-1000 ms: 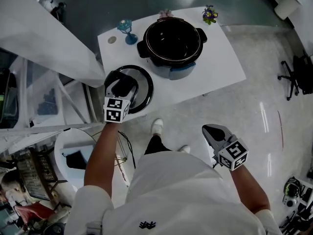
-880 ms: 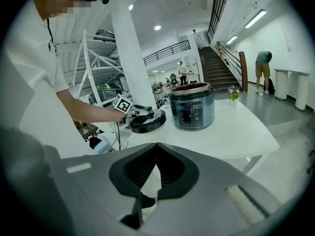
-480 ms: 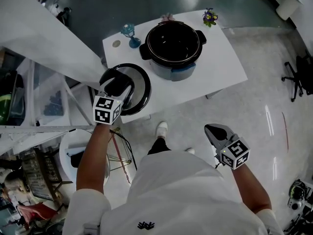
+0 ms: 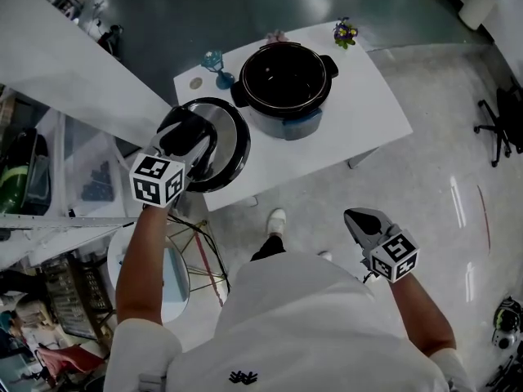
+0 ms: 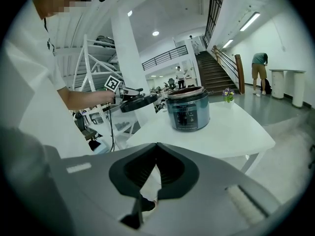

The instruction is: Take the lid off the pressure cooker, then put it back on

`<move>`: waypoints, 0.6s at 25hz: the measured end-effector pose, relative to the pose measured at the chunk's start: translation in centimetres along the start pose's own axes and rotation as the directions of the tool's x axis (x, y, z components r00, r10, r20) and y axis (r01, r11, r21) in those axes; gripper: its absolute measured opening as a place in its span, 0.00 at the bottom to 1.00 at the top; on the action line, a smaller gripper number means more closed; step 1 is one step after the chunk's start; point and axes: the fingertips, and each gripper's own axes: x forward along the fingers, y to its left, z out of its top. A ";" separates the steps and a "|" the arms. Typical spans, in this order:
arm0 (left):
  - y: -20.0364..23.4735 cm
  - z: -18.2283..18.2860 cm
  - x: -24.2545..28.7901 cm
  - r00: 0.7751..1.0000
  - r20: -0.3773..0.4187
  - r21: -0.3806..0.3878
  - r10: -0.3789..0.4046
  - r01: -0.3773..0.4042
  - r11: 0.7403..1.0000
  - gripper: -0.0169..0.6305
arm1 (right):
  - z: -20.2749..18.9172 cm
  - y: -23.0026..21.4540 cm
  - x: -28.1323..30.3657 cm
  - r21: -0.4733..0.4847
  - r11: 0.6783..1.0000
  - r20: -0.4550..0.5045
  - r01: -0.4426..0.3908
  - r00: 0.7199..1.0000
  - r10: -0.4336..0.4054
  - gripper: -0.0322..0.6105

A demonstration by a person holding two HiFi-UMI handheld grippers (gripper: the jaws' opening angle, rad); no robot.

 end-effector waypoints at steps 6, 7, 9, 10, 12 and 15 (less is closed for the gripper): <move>-0.6 4.5 0.6 0.999 0.028 0.032 -0.043 0.042 0.999 0.47 | -0.4 -0.5 -0.5 0.008 1.000 0.015 0.015 1.000 -0.016 0.07; -0.7 5.2 0.9 0.998 0.031 0.039 -0.052 0.051 0.998 0.47 | -0.5 -0.6 -0.6 0.010 1.000 0.016 0.017 1.000 -0.017 0.07; -1.1 6.5 1.5 0.997 0.038 0.053 -0.071 0.069 0.996 0.47 | -0.5 -0.7 -0.9 0.015 1.000 0.021 0.024 0.999 -0.024 0.07; -1.4 7.1 1.9 0.996 0.040 0.060 -0.080 0.078 0.995 0.47 | -0.6 -0.8 -1.1 0.018 0.999 0.023 0.028 0.999 -0.029 0.07; -1.9 8.0 2.7 0.994 0.041 0.078 -0.097 0.094 0.993 0.47 | -0.8 -1.1 -1.4 0.025 0.999 0.028 0.039 0.999 -0.039 0.07; -2.9 9.3 4.1 0.991 0.043 0.097 -0.126 0.122 0.988 0.47 | -1.0 -1.4 -2.0 0.036 0.998 0.035 0.058 0.998 -0.060 0.07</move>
